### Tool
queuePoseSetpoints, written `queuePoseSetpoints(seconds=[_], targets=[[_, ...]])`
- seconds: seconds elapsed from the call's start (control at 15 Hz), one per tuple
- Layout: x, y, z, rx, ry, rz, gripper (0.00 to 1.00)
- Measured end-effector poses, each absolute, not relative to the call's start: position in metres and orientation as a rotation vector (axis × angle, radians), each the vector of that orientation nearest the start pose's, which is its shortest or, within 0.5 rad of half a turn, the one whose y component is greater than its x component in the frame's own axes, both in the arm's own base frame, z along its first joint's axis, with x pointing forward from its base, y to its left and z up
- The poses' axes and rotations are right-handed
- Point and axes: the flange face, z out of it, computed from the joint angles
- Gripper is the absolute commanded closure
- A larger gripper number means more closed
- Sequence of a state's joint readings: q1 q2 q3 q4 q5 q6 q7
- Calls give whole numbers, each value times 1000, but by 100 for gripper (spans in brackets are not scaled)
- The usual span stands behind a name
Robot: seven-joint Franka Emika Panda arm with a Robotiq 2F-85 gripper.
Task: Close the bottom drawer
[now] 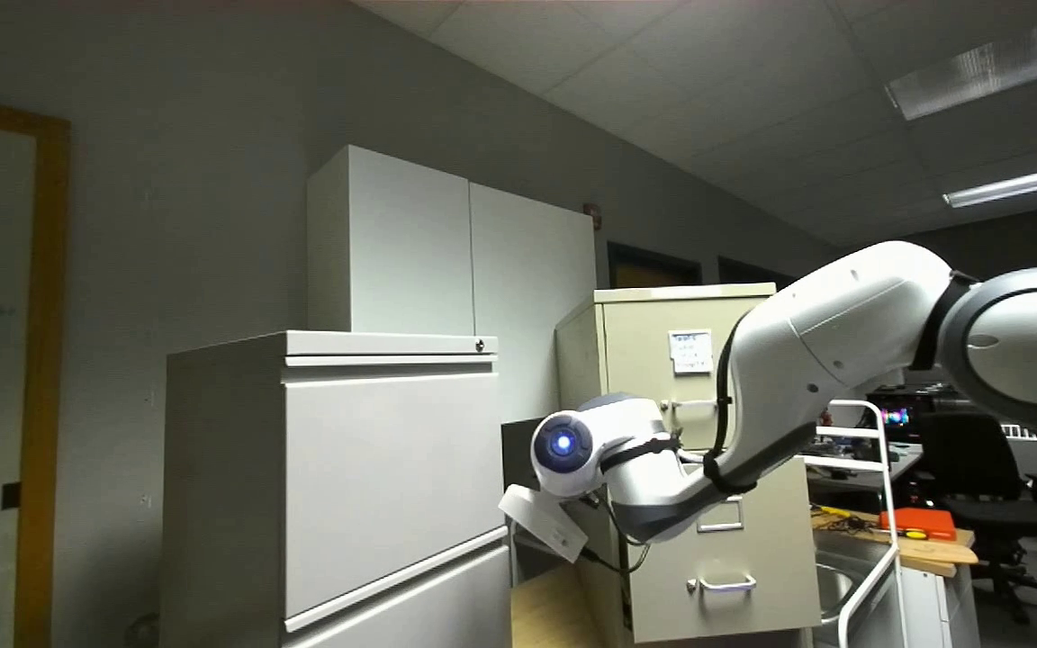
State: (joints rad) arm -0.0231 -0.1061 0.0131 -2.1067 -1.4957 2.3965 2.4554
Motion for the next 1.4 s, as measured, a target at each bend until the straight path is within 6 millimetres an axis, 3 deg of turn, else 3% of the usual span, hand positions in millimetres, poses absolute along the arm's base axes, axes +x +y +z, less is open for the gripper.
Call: queuePoseSetpoints(seconds=[0.2,0.73,1.07,1.4], targets=[[531,-21,514,-1995,1844,-1775,100],[474,-51,491,-2073,2011,-1433,100],[457,-81,496,-2013,2091,-1525,100],[456,-109,495,-1965,2170,-1655,100]])
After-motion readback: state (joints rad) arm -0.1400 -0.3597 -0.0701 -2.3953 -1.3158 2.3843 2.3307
